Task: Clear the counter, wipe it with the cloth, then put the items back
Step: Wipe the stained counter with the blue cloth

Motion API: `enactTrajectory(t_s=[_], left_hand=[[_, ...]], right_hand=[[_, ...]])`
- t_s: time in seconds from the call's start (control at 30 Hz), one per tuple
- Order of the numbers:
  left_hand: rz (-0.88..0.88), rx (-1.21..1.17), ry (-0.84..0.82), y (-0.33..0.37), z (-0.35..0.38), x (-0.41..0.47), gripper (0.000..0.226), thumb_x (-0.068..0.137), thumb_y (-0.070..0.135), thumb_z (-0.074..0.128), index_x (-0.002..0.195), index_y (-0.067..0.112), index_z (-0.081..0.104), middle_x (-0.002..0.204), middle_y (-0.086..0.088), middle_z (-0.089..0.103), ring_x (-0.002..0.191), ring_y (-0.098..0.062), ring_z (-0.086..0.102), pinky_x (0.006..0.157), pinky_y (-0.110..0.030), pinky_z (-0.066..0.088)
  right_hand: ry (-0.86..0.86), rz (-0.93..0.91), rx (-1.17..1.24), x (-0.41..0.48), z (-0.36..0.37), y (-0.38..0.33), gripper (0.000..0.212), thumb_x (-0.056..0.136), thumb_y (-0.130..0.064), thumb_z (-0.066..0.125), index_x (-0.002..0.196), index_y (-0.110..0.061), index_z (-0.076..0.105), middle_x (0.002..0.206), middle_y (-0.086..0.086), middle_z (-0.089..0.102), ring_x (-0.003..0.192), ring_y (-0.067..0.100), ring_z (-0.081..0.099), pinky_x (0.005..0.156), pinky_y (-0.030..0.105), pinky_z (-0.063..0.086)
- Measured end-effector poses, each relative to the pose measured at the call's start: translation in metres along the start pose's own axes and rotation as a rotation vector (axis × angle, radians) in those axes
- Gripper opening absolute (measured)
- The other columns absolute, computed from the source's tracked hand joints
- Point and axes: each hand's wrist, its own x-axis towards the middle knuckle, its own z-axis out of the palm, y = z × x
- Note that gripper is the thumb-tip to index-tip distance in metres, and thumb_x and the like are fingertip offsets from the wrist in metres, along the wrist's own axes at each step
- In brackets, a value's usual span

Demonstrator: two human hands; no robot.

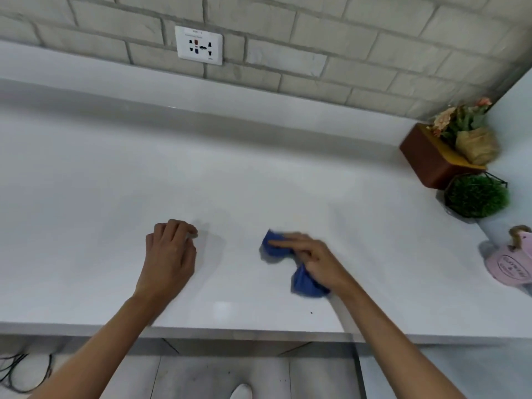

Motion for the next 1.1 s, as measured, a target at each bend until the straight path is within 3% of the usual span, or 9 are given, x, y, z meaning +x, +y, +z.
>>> enactTrajectory(t_s=[0.07,0.17,0.23,0.33,0.5,0.7,0.87,0.97,1.1], left_hand=[[0.010,0.023,-0.008,0.001,0.001,0.003,0.022,0.082,-0.005,0.056,0.099,0.008,0.059,0.101,-0.004,0.055,0.094,-0.023,0.043,0.078,-0.029,0.028],[0.019,0.061,-0.025,0.001,0.002,0.005,0.019,0.083,-0.004,0.056,0.098,0.006,0.058,0.100,-0.007,0.056,0.093,-0.025,0.045,0.078,-0.031,0.030],[0.026,0.074,-0.034,0.002,0.003,0.004,0.017,0.084,-0.002,0.054,0.099,0.006,0.058,0.100,-0.008,0.056,0.093,-0.026,0.045,0.077,-0.034,0.034],[0.019,0.084,-0.037,0.002,0.003,0.004,0.016,0.087,0.005,0.047,0.099,0.008,0.057,0.100,-0.006,0.055,0.093,-0.023,0.043,0.076,-0.035,0.036],[-0.005,0.103,-0.065,0.003,0.003,0.004,0.018,0.087,0.009,0.044,0.099,0.009,0.057,0.100,-0.003,0.055,0.091,-0.023,0.042,0.076,-0.032,0.034],[-0.038,0.106,-0.062,0.002,0.006,0.005,0.018,0.087,0.009,0.043,0.099,0.010,0.056,0.102,-0.002,0.054,0.093,-0.021,0.041,0.077,-0.030,0.031],[-0.002,0.104,-0.050,0.002,0.005,0.006,0.018,0.087,0.009,0.042,0.099,0.009,0.056,0.102,-0.004,0.053,0.093,-0.022,0.040,0.077,-0.031,0.030],[0.033,0.108,-0.036,0.001,0.005,0.005,0.018,0.087,0.008,0.041,0.099,0.007,0.055,0.103,-0.007,0.053,0.093,-0.024,0.039,0.077,-0.029,0.028],[0.071,0.113,-0.025,-0.002,0.006,0.002,0.021,0.087,0.010,0.039,0.099,0.006,0.055,0.104,-0.009,0.053,0.093,-0.025,0.037,0.077,-0.028,0.023]], right_hand=[[0.169,0.053,0.031,0.027,-0.018,-0.002,0.059,0.085,0.021,0.030,0.121,-0.013,0.062,0.134,0.000,0.053,0.127,0.012,0.048,0.108,0.014,0.031],[0.393,0.123,-0.116,0.076,-0.039,0.013,0.060,0.081,0.021,0.031,0.125,-0.008,0.060,0.136,0.008,0.054,0.121,0.014,0.049,0.097,0.007,0.033],[0.439,0.206,-0.292,0.099,-0.038,0.031,0.062,0.080,0.019,0.034,0.131,-0.009,0.054,0.137,0.012,0.052,0.120,0.023,0.051,0.093,0.017,0.040],[0.391,0.332,-0.573,0.129,-0.028,0.053,0.065,0.084,0.009,0.040,0.142,-0.020,0.039,0.149,0.007,0.037,0.126,0.031,0.041,0.098,0.035,0.036],[0.260,0.202,-0.609,0.200,-0.020,0.053,0.066,0.084,0.009,0.040,0.143,-0.021,0.037,0.152,0.007,0.032,0.129,0.032,0.038,0.101,0.034,0.032],[0.070,-0.021,-0.492,0.262,-0.008,0.030,0.063,0.082,0.014,0.039,0.136,-0.016,0.049,0.146,0.009,0.044,0.129,0.031,0.045,0.095,0.032,0.037],[-0.119,-0.101,-0.308,0.208,0.005,0.013,0.057,0.085,0.014,0.035,0.123,-0.017,0.063,0.144,0.004,0.047,0.136,0.021,0.040,0.111,0.028,0.027],[-0.138,-0.025,-0.175,0.153,0.004,0.008,0.058,0.080,0.019,0.034,0.116,-0.011,0.067,0.141,0.005,0.051,0.136,0.021,0.040,0.114,0.032,0.029],[-0.181,0.080,-0.094,0.076,-0.004,0.007,0.062,0.073,0.023,0.029,0.114,-0.005,0.067,0.140,0.007,0.049,0.133,0.010,0.035,0.115,0.028,0.025]])
